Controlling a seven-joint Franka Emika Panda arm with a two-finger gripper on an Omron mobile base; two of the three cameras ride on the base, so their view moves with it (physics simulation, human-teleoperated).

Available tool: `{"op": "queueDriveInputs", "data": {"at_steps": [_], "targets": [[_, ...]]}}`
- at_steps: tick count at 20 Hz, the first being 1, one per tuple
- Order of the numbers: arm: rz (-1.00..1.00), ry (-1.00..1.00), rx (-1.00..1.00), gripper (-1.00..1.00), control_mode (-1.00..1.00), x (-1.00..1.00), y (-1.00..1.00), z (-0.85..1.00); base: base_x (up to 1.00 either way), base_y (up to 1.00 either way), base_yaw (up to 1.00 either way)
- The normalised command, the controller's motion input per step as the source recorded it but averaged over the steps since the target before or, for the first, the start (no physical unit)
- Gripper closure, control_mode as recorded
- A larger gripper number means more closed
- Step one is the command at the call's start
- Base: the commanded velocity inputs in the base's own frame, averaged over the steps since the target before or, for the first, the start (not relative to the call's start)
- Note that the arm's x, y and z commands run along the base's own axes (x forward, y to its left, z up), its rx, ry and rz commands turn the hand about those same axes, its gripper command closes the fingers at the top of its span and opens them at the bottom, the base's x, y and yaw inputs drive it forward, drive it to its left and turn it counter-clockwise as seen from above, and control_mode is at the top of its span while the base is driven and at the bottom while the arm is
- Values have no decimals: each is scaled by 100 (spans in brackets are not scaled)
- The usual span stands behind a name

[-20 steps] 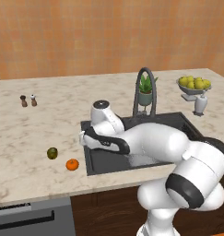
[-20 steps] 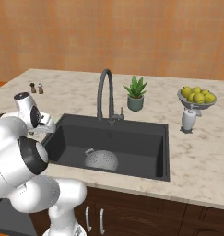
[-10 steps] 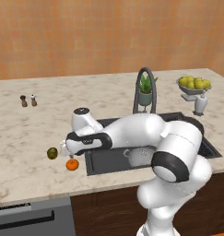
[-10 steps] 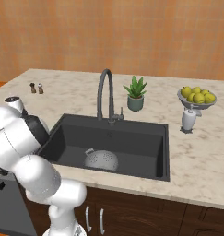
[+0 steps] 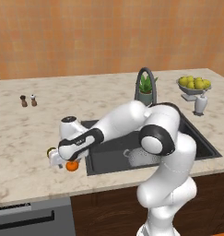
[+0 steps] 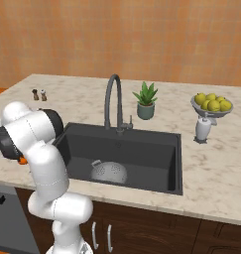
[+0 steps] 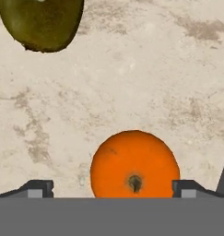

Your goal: Put the colander in the sink, put the kiwi, orange in the colander, and turn on the sink faucet and pour water over the colander.

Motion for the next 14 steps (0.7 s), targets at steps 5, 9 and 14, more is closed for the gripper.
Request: {"op": "queueDriveInputs", "data": {"at_steps": [5,9,14], "targets": [[0,0,-2,-100,-100,1,0,-45,0,0,0],[0,0,-1,-100,-100,0,-2,-24,0,0,0],[0,-3,0,-100,-100,0,-16,0,0,0,0]]}}
